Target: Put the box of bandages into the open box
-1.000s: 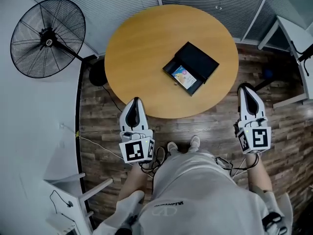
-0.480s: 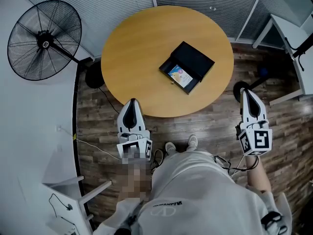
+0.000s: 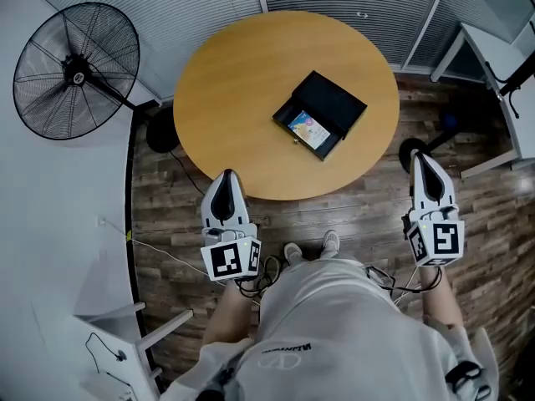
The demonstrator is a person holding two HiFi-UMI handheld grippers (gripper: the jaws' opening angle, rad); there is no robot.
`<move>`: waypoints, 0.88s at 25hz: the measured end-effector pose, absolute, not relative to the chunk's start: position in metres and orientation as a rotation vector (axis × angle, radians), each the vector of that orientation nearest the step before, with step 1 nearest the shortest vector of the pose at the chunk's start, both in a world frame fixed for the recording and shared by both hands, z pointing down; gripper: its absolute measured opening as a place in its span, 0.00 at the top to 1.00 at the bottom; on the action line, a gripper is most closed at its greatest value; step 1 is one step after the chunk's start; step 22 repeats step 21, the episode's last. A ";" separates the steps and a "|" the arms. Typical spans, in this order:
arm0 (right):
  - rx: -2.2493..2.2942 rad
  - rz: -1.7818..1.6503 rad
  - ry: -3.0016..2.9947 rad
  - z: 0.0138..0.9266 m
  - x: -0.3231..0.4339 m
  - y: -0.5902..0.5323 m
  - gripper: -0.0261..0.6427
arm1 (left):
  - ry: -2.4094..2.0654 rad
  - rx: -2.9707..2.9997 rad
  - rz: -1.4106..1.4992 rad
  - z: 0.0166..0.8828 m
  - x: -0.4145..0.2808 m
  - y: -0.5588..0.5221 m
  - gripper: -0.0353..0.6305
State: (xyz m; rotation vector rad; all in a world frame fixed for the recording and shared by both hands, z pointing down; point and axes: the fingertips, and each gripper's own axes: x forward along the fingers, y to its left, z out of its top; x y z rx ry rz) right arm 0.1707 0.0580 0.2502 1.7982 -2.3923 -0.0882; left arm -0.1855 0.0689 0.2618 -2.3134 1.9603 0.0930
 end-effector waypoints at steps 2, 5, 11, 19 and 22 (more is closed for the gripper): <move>1.799 -0.090 -2.390 0.250 0.170 0.058 0.94 | 1.959 -2.315 0.092 0.261 -0.186 0.069 0.94; 1.794 -0.093 -2.388 0.249 0.171 0.058 0.94 | 1.959 -2.315 0.093 0.260 -0.186 0.069 0.94; 1.786 -0.081 -2.391 0.251 0.169 0.059 0.94 | 1.955 -2.324 0.094 0.262 -0.184 0.069 0.94; 1.772 -0.078 -2.390 0.252 0.167 0.060 0.94 | 1.952 -2.332 0.096 0.262 -0.184 0.070 0.94; 1.771 -0.077 -2.391 0.253 0.168 0.059 0.94 | 1.950 -2.331 0.099 0.262 -0.182 0.069 0.94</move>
